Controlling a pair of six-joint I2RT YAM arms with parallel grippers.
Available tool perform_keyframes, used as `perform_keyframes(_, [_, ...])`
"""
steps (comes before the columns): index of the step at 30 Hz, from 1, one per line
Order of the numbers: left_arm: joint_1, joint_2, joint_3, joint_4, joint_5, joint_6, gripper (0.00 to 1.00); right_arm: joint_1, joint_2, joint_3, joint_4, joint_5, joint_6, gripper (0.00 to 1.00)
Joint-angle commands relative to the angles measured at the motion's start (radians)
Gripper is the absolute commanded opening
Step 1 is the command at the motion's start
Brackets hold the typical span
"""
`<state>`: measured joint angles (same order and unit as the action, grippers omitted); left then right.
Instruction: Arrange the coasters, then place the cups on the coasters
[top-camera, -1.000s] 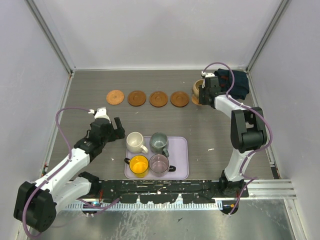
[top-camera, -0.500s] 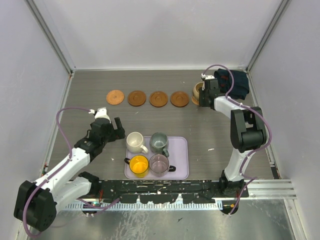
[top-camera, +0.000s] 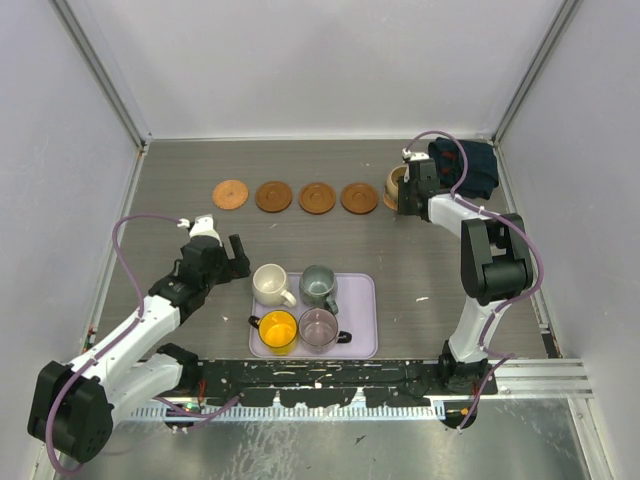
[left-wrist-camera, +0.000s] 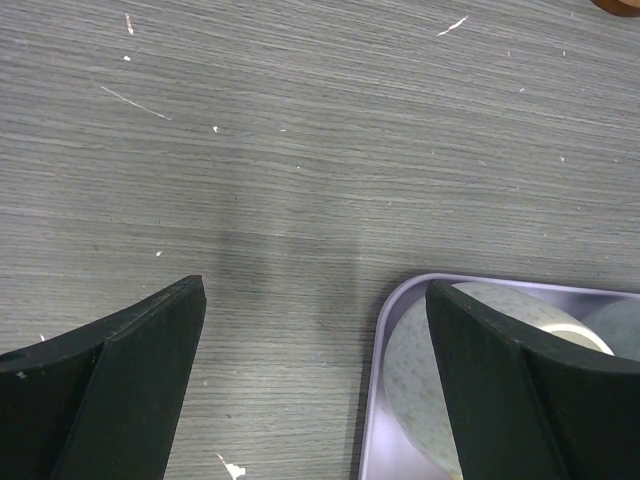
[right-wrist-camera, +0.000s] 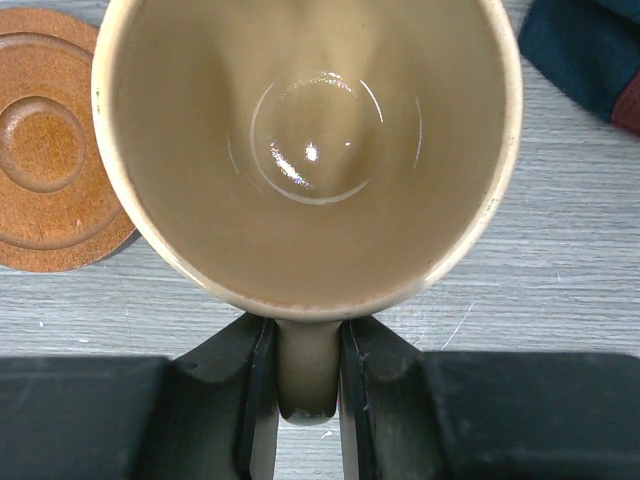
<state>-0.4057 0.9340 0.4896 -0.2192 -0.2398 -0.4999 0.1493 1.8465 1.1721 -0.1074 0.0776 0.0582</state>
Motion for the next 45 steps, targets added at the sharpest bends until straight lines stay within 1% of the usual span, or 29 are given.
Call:
perform_keyframes(1, [-0.004,-0.001,0.036,0.055,-0.015,0.018,0.93,0.003,-0.028,0.013,0.146,0.022,0.013,0.01])
perform_keyframes(8, [-0.004,0.000,0.035,0.056,-0.015,0.020,0.93,0.003,-0.036,-0.004,0.140,0.030,0.017,0.01])
perform_keyframes(16, [-0.004,0.000,0.034,0.057,-0.014,0.020,0.93,0.003,-0.040,0.014,0.097,0.053,0.021,0.01])
perform_keyframes(18, [-0.004,0.000,0.034,0.057,-0.015,0.020,0.93,0.003,-0.045,0.019,0.089,0.053,0.023,0.03])
perform_keyframes(22, [-0.004,0.004,0.033,0.057,-0.014,0.018,0.93,0.004,-0.053,0.021,0.080,0.047,0.023,0.13])
perform_keyframes(24, [-0.004,0.005,0.033,0.059,-0.013,0.015,0.93,0.004,-0.054,0.023,0.077,0.041,0.023,0.14])
perform_keyframes(31, [-0.004,0.012,0.033,0.064,-0.015,0.013,0.93,0.006,-0.067,0.030,0.062,0.012,0.031,0.11])
perform_keyframes(45, [-0.004,0.017,0.024,0.070,-0.014,0.011,0.93,0.014,-0.080,0.042,0.027,0.002,0.029,0.11])
